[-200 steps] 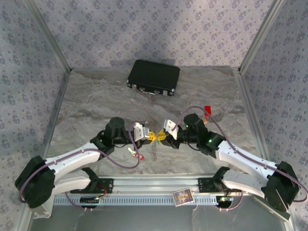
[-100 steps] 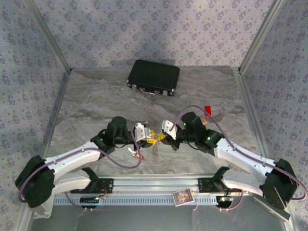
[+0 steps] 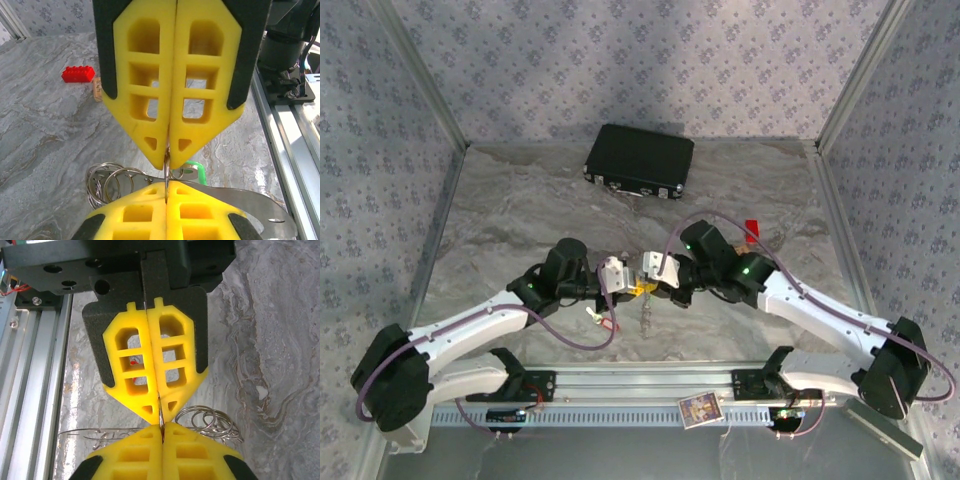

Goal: Put the keys on the keyring

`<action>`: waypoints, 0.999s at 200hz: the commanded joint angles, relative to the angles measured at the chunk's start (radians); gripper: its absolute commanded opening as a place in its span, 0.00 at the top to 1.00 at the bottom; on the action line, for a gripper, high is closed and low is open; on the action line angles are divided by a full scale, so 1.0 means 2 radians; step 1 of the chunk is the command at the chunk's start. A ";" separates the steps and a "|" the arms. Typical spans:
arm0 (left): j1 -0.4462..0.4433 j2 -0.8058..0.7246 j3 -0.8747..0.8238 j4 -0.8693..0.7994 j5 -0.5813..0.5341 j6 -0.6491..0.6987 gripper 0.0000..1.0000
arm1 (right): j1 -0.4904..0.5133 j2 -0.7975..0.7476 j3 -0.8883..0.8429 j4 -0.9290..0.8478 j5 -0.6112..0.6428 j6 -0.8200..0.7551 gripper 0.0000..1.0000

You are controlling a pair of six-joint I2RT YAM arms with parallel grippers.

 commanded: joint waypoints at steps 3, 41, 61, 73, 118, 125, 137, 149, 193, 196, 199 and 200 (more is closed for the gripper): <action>-0.002 -0.009 0.003 0.018 0.008 -0.006 1.00 | -0.013 -0.026 -0.017 0.040 -0.033 0.021 0.71; -0.002 -0.013 -0.026 0.088 0.022 -0.040 1.00 | -0.037 -0.060 -0.087 0.148 -0.064 0.101 0.67; -0.002 -0.011 -0.034 0.108 0.029 -0.045 1.00 | -0.036 -0.056 -0.097 0.160 -0.066 0.110 0.67; -0.002 -0.008 -0.041 0.126 0.032 -0.051 1.00 | -0.036 -0.053 -0.101 0.165 -0.066 0.111 0.68; -0.003 -0.002 -0.044 0.146 0.035 -0.058 1.00 | -0.037 -0.036 -0.103 0.172 -0.077 0.111 0.75; -0.003 -0.002 -0.044 0.147 0.035 -0.058 1.00 | -0.037 -0.034 -0.102 0.171 -0.077 0.111 0.77; -0.003 -0.003 -0.044 0.147 0.036 -0.058 1.00 | -0.037 -0.033 -0.102 0.172 -0.078 0.110 0.79; -0.003 -0.003 -0.045 0.147 0.035 -0.058 1.00 | -0.037 -0.032 -0.102 0.173 -0.080 0.111 0.84; -0.003 -0.006 -0.036 0.122 0.016 -0.053 0.78 | -0.037 -0.033 -0.087 0.144 -0.082 0.098 1.00; -0.002 -0.007 -0.034 0.114 0.014 -0.050 0.76 | -0.037 -0.034 -0.084 0.138 -0.080 0.095 1.00; -0.003 -0.008 -0.033 0.107 0.011 -0.046 0.74 | -0.037 -0.034 -0.081 0.132 -0.078 0.091 1.00; -0.003 -0.008 -0.031 0.103 0.011 -0.045 0.74 | -0.037 -0.034 -0.080 0.129 -0.077 0.090 1.00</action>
